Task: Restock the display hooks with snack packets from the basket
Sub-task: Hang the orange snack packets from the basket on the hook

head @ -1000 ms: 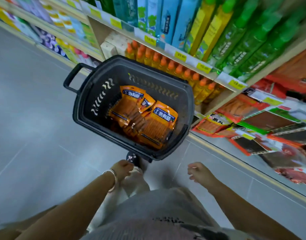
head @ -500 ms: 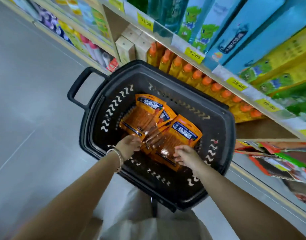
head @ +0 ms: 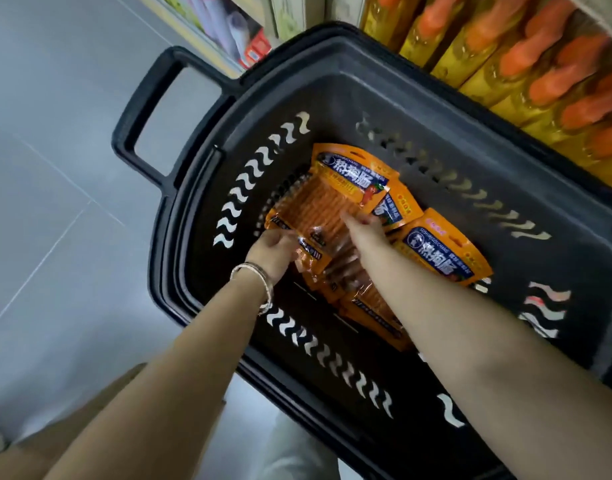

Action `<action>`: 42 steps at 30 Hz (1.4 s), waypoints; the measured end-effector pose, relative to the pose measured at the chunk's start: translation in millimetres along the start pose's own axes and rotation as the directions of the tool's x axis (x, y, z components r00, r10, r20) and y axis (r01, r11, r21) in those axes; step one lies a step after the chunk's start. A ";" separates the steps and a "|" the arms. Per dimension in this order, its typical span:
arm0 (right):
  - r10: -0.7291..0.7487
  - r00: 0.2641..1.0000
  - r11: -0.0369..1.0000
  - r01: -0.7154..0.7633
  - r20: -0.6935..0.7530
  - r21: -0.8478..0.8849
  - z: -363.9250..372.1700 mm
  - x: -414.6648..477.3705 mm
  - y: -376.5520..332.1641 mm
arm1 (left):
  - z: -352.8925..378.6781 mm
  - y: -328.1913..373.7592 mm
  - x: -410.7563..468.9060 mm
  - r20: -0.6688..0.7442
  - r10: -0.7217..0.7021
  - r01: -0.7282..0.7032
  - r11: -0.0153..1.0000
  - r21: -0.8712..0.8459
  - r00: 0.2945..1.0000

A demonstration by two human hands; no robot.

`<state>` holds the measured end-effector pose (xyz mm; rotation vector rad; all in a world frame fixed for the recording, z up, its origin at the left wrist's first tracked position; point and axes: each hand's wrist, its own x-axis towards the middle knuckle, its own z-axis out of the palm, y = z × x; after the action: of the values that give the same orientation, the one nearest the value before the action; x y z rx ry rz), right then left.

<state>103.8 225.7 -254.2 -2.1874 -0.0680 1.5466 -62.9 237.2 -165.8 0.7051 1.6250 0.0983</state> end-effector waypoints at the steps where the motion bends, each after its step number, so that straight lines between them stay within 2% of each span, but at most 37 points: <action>1: 0.004 1.000 0.999 -0.004 -0.017 0.036 4.7 2.6 -0.7 | 0.6 0.7 -0.8 -0.016 0.020 -0.021 1.000 -0.022 1.000; 4: -0.017 0.998 0.990 0.027 -0.068 0.139 9.0 -1.5 1.8 | 1.4 0.9 -0.3 -0.027 0.013 -0.014 0.998 -0.061 1.000; 6: -0.058 0.996 0.987 0.068 -0.075 0.148 1.0 -14.0 8.5 | 1.8 -1.4 0.3 -0.028 -0.017 0.016 0.999 -0.032 0.999; 10: -0.134 0.991 0.958 0.134 -0.021 0.253 -34.4 -47.8 24.2 | 0.9 -3.2 -0.8 -0.108 0.079 -0.062 0.986 0.154 0.991; 14: -0.131 0.982 0.956 0.088 0.139 0.280 -75.3 -76.5 34.2 | 3.8 -3.0 -4.6 -0.146 0.141 -0.112 0.974 0.195 0.979; 15: -0.127 0.967 0.955 0.059 0.220 0.290 -82.4 -82.5 34.8 | 3.4 -0.9 -6.7 -0.110 0.110 -0.091 0.982 0.165 0.988; 17: -0.111 0.923 0.954 -0.004 0.368 0.300 -89.7 -91.2 33.8 | 0.4 4.3 -9.4 0.099 -0.008 -0.003 0.994 0.106 0.995; 19: -0.088 0.900 0.967 -0.026 0.427 0.255 -91.0 -92.3 30.6 | -1.1 6.1 -9.3 0.311 -0.068 0.008 0.982 0.189 0.948; 20: -0.079 0.903 0.974 -0.021 0.423 0.225 -89.8 -89.4 28.3 | -0.6 4.5 -7.8 0.306 -0.069 0.004 0.978 0.208 0.949; 22: -0.070 0.936 0.983 0.006 0.344 0.185 -86.5 -77.3 23.8 | -0.4 1.4 -4.8 0.123 -0.049 0.028 0.986 0.163 0.991; 24: -0.042 0.984 0.982 0.010 0.171 0.187 -82.3 -59.1 21.5 | -2.6 -0.7 -3.8 -0.049 0.018 -0.008 0.979 0.203 0.999; 25: -0.017 0.995 0.981 -0.002 0.095 0.194 -79.6 -50.0 20.0 | -4.2 -2.3 -2.2 -0.079 0.045 -0.024 0.967 0.252 0.996; 27: 0.048 0.998 0.977 -0.053 0.027 0.206 -71.9 -35.4 15.1 | -6.8 -3.5 1.3 -0.085 0.045 -0.017 0.952 0.305 0.995; 29: 0.087 0.996 0.974 -0.086 0.004 0.207 -63.0 -23.9 8.2 | -6.9 -1.9 2.3 -0.072 0.019 0.002 0.961 0.277 0.997; 35: 0.090 0.996 0.957 -0.088 0.008 0.277 -49.2 -18.6 -5.0 | -4.2 1.0 -0.6 -0.003 -0.031 0.031 0.969 0.245 1.000; 38: 0.032 0.998 0.965 -0.047 0.063 0.258 -59.7 -40.6 0.6 | -5.4 7.4 -12.8 -0.002 -0.095 0.094 0.990 0.106 0.996; 42: -0.020 1.000 0.995 0.018 0.021 0.100 -86.3 -97.4 18.5 | -9.4 16.0 -46.5 -0.023 -0.057 0.055 0.997 -0.054 0.998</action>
<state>142.0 151.3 -152.8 -2.0869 -0.0182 1.5311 -64.9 230.2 -116.3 0.6193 1.6584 0.1093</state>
